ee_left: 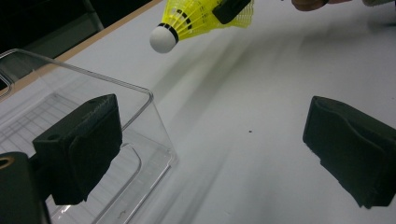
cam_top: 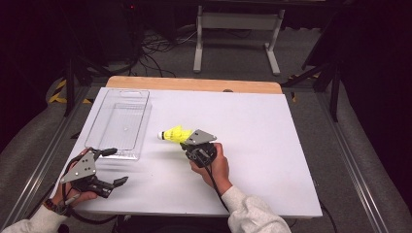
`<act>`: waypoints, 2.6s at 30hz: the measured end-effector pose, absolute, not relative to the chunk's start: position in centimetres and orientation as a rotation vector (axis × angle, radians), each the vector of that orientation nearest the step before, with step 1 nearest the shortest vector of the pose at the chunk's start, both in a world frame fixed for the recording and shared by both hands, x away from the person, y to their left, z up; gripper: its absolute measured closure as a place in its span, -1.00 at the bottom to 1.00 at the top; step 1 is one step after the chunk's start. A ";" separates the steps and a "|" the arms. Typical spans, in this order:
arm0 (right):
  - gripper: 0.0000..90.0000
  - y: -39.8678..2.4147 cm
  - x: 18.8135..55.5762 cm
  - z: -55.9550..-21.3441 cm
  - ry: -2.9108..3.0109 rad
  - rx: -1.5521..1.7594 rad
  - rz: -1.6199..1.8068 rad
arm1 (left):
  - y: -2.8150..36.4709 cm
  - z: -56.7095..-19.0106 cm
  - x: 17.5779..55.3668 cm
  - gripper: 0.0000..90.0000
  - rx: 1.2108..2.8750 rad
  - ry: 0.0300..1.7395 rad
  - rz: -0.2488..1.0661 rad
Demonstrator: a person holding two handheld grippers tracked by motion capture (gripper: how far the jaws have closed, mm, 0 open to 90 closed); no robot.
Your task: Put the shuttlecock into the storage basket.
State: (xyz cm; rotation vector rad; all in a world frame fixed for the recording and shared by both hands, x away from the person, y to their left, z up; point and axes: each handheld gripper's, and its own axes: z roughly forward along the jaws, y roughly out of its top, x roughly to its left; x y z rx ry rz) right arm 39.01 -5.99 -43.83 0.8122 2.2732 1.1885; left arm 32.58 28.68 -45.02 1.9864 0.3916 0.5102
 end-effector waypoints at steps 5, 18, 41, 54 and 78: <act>0.96 -6.2 39.4 -43.1 2.251 0.819 1.212 | 28.6 -45.0 32.5 -0.88 1.993 0.389 0.513; 0.96 -5.8 40.1 -41.8 2.229 0.809 1.241 | 28.6 -45.0 32.4 -0.88 1.993 0.388 0.514; 0.96 -3.8 41.5 -40.4 2.251 0.760 1.256 | 28.7 -44.9 32.3 -0.86 1.986 0.382 0.513; 0.96 -2.0 42.3 -39.2 2.263 0.720 1.282 | 28.6 -45.0 32.1 -0.88 1.977 0.385 0.487; 0.96 4.8 43.6 -38.2 2.370 0.572 1.280 | 28.0 -45.3 31.6 -0.83 1.972 0.369 0.442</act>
